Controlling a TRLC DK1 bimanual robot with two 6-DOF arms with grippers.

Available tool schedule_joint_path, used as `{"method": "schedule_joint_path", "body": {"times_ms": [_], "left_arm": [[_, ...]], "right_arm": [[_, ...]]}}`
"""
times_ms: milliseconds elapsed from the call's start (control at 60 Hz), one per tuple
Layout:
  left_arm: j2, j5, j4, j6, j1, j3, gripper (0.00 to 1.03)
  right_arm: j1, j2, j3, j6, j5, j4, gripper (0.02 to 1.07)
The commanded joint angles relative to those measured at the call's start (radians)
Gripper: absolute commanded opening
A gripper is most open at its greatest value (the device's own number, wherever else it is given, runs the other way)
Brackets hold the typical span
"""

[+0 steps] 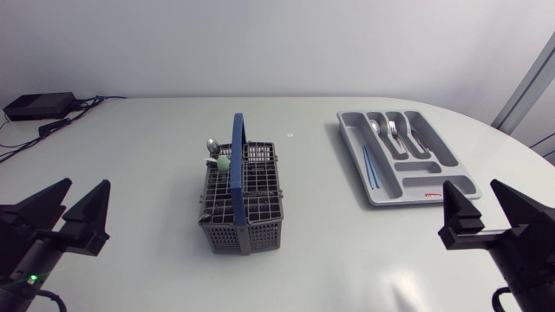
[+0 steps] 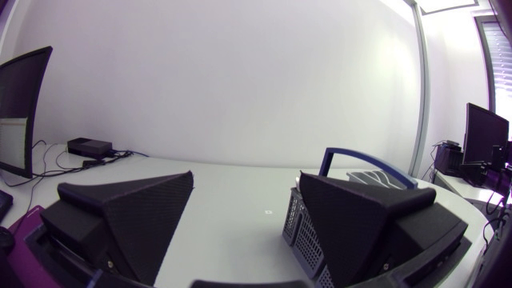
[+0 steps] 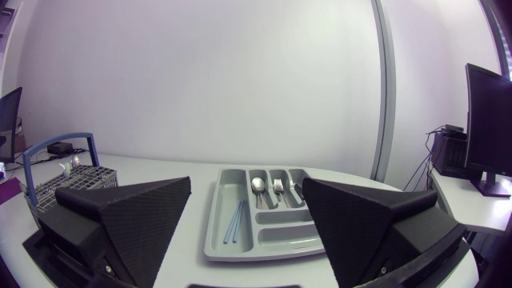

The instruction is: Unload the cutlery basket into the drawer organizer.

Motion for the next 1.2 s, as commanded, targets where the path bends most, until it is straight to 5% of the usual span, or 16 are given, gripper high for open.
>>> {"method": "schedule_joint_path", "body": {"times_ms": [0,233,400,717,867,950,1067,1183], "left_arm": [[0.076,-0.004,0.020,0.012,0.005,0.091,0.94],[0.456,-0.004,0.003,0.012,-0.025,0.307,0.95],[0.717,-0.019,-0.114,0.019,-0.067,0.447,0.94],[1.051,-0.088,-0.469,0.502,-0.140,0.686,0.92],[1.094,0.051,-0.526,0.639,-0.151,0.667,0.92],[1.091,0.158,-0.589,0.737,-0.150,0.661,0.89],[1.053,0.318,-0.666,0.917,-0.110,0.647,0.87],[1.059,0.350,-0.672,1.024,-0.104,0.611,0.87]], "right_arm": [[0.014,0.080,0.053,0.002,0.015,0.047,1.02],[0.060,0.358,0.193,0.033,0.047,0.085,1.02],[0.096,0.614,0.308,0.036,0.090,0.068,1.02],[0.246,0.917,0.551,-0.044,0.099,-0.240,1.02],[0.263,1.046,0.630,-0.111,-0.004,-0.340,1.02],[0.258,1.092,0.659,-0.142,-0.160,-0.396,1.02],[0.298,1.106,0.673,-0.177,-0.260,-0.447,1.02],[0.363,1.138,0.686,-0.182,-0.269,-0.448,1.02]]}}
